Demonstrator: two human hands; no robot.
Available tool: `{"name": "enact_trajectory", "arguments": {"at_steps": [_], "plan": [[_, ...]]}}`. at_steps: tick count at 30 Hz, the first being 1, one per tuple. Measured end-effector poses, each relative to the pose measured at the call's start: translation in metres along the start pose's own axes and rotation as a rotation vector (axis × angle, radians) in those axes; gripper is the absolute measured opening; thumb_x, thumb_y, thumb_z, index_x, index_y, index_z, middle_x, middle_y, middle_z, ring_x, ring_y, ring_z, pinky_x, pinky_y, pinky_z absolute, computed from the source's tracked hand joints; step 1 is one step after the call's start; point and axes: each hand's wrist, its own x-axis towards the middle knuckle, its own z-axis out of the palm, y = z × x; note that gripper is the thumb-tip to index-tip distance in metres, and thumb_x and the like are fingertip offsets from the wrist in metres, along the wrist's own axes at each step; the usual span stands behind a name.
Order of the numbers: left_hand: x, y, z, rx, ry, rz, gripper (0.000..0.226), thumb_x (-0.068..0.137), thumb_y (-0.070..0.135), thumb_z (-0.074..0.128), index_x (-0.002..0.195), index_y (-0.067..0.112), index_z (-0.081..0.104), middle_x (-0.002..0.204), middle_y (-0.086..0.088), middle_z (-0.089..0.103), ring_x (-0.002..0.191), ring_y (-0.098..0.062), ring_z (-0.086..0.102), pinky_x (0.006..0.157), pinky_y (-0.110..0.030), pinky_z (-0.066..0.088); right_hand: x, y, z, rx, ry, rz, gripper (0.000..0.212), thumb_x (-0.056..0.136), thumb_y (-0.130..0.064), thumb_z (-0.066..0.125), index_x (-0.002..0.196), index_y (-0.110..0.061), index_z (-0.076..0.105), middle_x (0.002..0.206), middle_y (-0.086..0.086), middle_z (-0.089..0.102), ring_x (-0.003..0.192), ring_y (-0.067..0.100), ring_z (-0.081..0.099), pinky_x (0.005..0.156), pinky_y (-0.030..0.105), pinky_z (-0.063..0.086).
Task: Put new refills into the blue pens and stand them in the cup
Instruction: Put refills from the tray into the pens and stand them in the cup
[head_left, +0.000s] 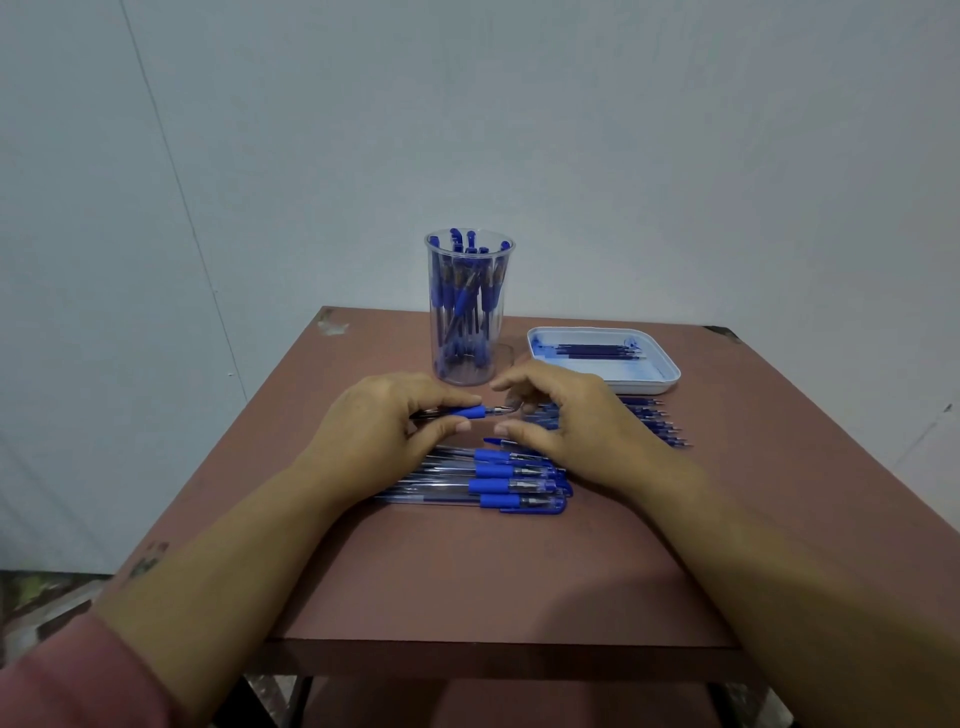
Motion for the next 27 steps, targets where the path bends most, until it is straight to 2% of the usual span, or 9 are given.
{"name": "enact_trajectory", "arguments": {"at_steps": [2,4,7,9,13,18,22,24,27], "plan": [[-0.0003,-0.001,0.0006,0.01,0.002,-0.004,0.025,0.087,0.039,0.068,0.112,0.034,0.072,0.084,0.035,0.055,0.076,0.01,0.056,0.069,-0.013,0.045,0.0005,-0.0008,0.0005,-0.025,0.011,-0.034,0.02,0.087,-0.024,0.071,0.107,-0.021,0.068,0.095,-0.011,0.066,0.088,0.003,0.06,0.079,0.02,0.051],[-0.0007,-0.0019,0.0011,0.022,-0.003,-0.008,0.025,0.087,0.036,0.069,0.112,0.034,0.072,0.084,0.034,0.055,0.076,0.009,0.056,0.069,-0.014,0.045,0.0006,-0.0012,0.0009,-0.059,0.009,-0.042,0.016,0.09,-0.027,0.067,0.104,-0.02,0.071,0.092,-0.012,0.066,0.085,0.003,0.058,0.077,0.021,0.049],[-0.0007,-0.0016,0.0013,0.008,-0.003,-0.016,0.025,0.088,0.038,0.068,0.112,0.036,0.071,0.09,0.028,0.063,0.079,0.002,0.061,0.069,-0.021,0.051,-0.0003,-0.0008,0.0005,-0.076,0.0,-0.038,0.027,0.091,-0.034,0.064,0.116,-0.024,0.068,0.096,-0.017,0.063,0.089,0.001,0.058,0.08,0.017,0.047],[-0.0006,-0.0007,0.0014,0.002,0.001,-0.016,0.026,0.087,0.038,0.068,0.113,0.036,0.071,0.094,0.024,0.066,0.081,0.0,0.062,0.071,-0.025,0.053,-0.0005,-0.0003,-0.0002,-0.051,0.0,-0.038,0.031,0.089,-0.031,0.069,0.119,-0.024,0.065,0.1,-0.016,0.063,0.092,0.001,0.059,0.083,0.016,0.048],[-0.0005,-0.0007,0.0016,0.003,0.006,-0.018,0.027,0.089,0.045,0.064,0.113,0.036,0.071,0.091,0.025,0.064,0.079,-0.001,0.062,0.069,-0.026,0.053,0.0008,-0.0007,0.0013,-0.091,0.011,-0.06,0.016,0.091,-0.028,0.066,0.104,-0.02,0.07,0.09,-0.012,0.064,0.084,0.003,0.056,0.075,0.016,0.046],[-0.0005,-0.0022,0.0024,0.012,0.01,-0.02,0.027,0.087,0.041,0.066,0.113,0.037,0.071,0.092,0.021,0.067,0.077,-0.004,0.062,0.067,-0.027,0.053,-0.0009,-0.0001,-0.0011,-0.033,-0.002,-0.012,0.028,0.091,-0.029,0.066,0.119,-0.025,0.065,0.098,-0.016,0.063,0.091,-0.001,0.059,0.08,0.01,0.045],[-0.0007,-0.0028,0.0027,0.013,0.019,-0.02,0.028,0.087,0.048,0.063,0.112,0.038,0.071,0.086,0.03,0.059,0.077,0.003,0.059,0.067,-0.02,0.049,0.0013,-0.0013,0.0004,-0.069,0.018,-0.052,0.012,0.092,-0.025,0.066,0.101,-0.019,0.07,0.089,-0.014,0.064,0.084,0.002,0.058,0.074,0.012,0.044],[-0.0008,-0.0021,0.0025,0.008,0.017,-0.02,0.033,0.086,0.053,0.057,0.112,0.038,0.071,0.086,0.03,0.06,0.077,0.003,0.059,0.068,-0.021,0.051,0.0017,-0.0011,0.0009,-0.081,0.013,-0.043,0.017,0.093,-0.029,0.062,0.102,-0.018,0.071,0.09,-0.011,0.065,0.085,0.003,0.057,0.074,0.011,0.043],[-0.0001,-0.0012,0.002,-0.005,0.011,-0.024,0.03,0.087,0.049,0.061,0.113,0.038,0.07,0.094,0.021,0.068,0.079,-0.004,0.063,0.068,-0.029,0.054,0.0006,-0.0036,-0.0004,-0.047,-0.005,-0.016,0.025,0.091,-0.033,0.064,0.113,-0.022,0.067,0.097,-0.012,0.066,0.089,0.001,0.058,0.078,0.012,0.046]]}}
